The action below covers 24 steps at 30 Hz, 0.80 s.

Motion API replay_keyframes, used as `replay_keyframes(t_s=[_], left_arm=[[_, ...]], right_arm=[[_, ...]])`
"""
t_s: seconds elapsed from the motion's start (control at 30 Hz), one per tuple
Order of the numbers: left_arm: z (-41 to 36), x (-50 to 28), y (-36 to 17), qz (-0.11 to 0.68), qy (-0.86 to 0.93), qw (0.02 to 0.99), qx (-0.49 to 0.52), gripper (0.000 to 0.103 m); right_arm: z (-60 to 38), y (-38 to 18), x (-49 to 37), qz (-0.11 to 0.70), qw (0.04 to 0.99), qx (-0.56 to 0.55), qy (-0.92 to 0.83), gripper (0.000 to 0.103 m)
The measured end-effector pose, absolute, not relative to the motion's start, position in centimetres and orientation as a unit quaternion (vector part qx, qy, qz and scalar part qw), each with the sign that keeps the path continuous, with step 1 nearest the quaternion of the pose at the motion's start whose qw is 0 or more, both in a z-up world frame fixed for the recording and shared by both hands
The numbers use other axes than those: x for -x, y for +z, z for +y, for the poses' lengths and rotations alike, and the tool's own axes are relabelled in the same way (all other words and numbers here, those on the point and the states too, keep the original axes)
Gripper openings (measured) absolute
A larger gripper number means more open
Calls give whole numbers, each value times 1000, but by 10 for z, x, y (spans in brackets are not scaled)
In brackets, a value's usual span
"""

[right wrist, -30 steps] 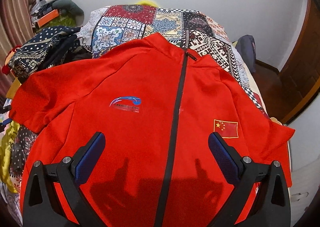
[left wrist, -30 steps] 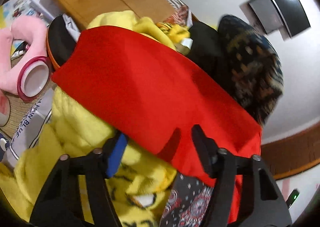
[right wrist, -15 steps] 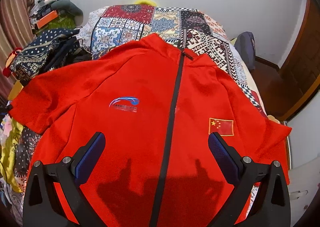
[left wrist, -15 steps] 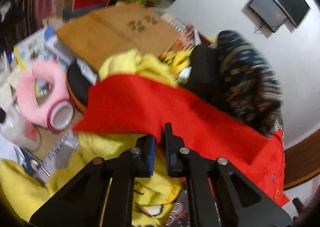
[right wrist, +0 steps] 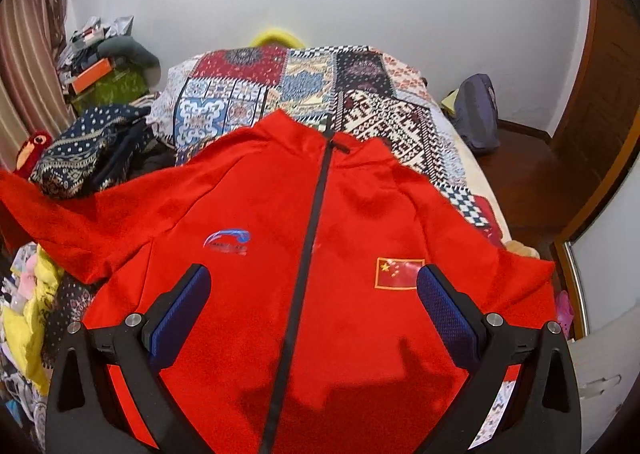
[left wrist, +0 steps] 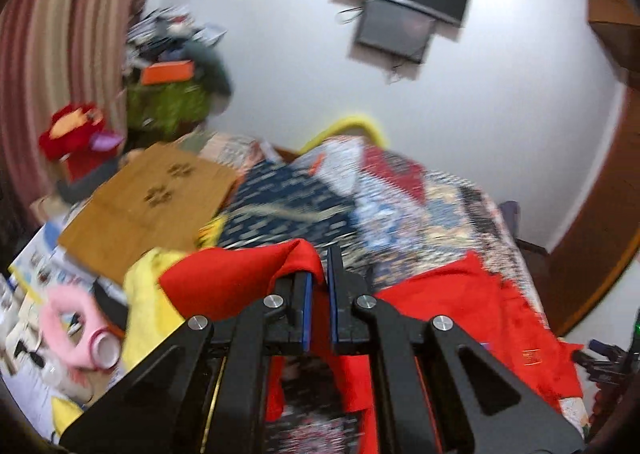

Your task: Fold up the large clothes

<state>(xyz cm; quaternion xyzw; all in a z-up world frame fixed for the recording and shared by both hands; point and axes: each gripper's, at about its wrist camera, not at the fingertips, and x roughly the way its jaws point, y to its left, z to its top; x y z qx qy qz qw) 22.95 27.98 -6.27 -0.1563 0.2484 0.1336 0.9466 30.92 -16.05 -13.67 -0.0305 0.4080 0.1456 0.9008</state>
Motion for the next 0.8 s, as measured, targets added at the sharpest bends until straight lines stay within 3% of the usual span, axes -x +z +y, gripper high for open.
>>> replay_keyframes(t_s=[0.33,0.8], left_arm=[[163,-311,-45,269,21,958,102,6],[-22,-392,-153,413,-135,901,12,6]], right_arm=[[-186,-134,-317,394,906,6,153,102],[-224,-165,-328,424,896,-9,133,102]])
